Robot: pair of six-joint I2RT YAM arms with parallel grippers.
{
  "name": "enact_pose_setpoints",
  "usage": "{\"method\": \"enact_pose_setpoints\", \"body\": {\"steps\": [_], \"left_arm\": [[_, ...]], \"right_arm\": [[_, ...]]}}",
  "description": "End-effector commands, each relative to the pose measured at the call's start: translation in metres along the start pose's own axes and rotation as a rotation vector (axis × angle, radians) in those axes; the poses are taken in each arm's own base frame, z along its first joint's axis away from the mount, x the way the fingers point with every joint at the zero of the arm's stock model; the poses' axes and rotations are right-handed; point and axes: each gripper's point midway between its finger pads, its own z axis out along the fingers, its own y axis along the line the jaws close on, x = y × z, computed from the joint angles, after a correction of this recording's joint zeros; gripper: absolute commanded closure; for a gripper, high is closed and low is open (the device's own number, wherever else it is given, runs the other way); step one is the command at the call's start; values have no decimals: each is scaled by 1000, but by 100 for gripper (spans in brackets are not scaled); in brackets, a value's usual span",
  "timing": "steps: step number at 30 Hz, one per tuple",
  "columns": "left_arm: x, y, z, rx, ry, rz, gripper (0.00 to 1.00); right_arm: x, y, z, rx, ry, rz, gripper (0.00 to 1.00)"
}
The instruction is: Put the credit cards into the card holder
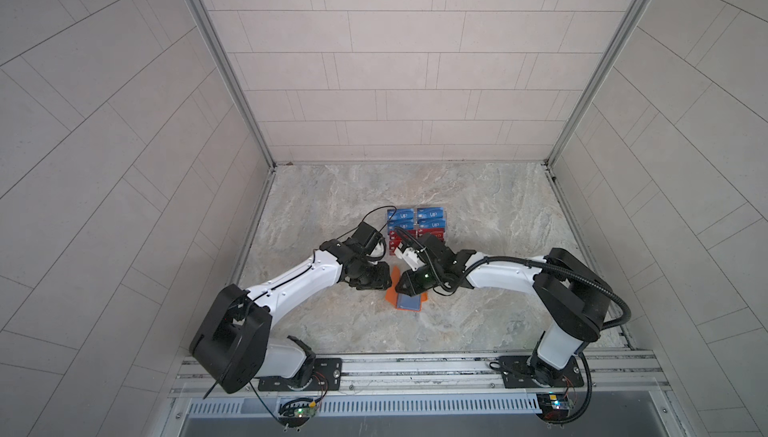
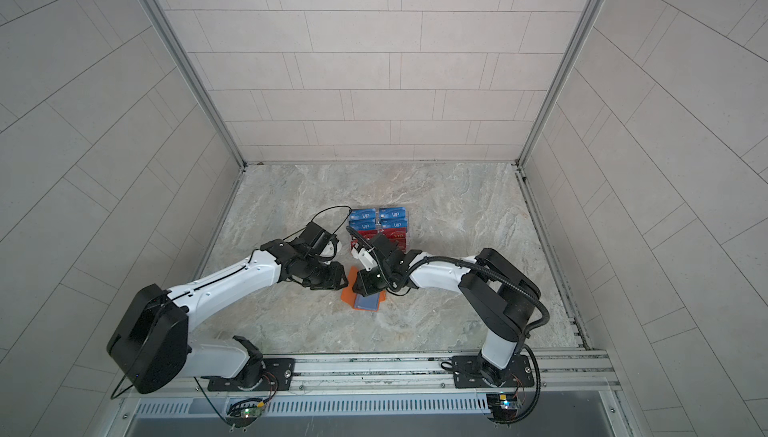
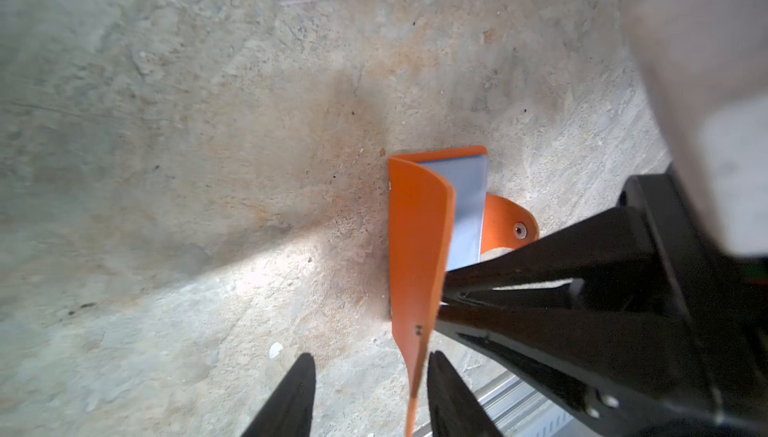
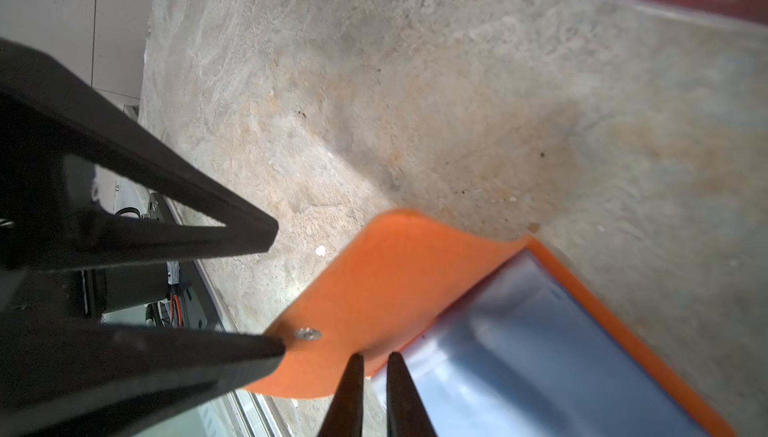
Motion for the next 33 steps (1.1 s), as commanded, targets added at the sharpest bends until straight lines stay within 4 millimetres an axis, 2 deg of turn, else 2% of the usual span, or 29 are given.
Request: {"method": "enact_pose_setpoints", "body": {"steps": [1, 5, 9, 12, 14, 19, 27, 29, 33], "left_arm": [[-2, 2, -12, 54, -58, -46, 51], [-1, 4, -20, 88, -80, -46, 53], [-2, -6, -15, 173, -102, -66, 57], [-9, -12, -10, 215, -144, -71, 61], [-14, -9, -7, 213, -177, -83, 63], [-18, 2, 13, 224, -219, -153, 72], [-7, 22, 39, 181, -199, -182, 75], [-2, 26, 41, 175, -198, -190, 75], [7, 30, 48, 171, -185, -206, 75]], "right_arm": [[-8, 14, 8, -33, -2, -14, 85], [-10, 9, 20, -17, 18, -4, 85], [-4, -5, 29, 40, 54, 2, 85], [1, -10, 33, 46, 73, 10, 86], [3, -9, 34, 35, 78, 12, 86], [4, -3, 28, 7, 66, 6, 86], [12, 10, 6, -40, 44, -30, 88], [19, 3, -2, 6, 47, -34, 89], [38, -28, -4, 96, 85, 0, 91]]}}
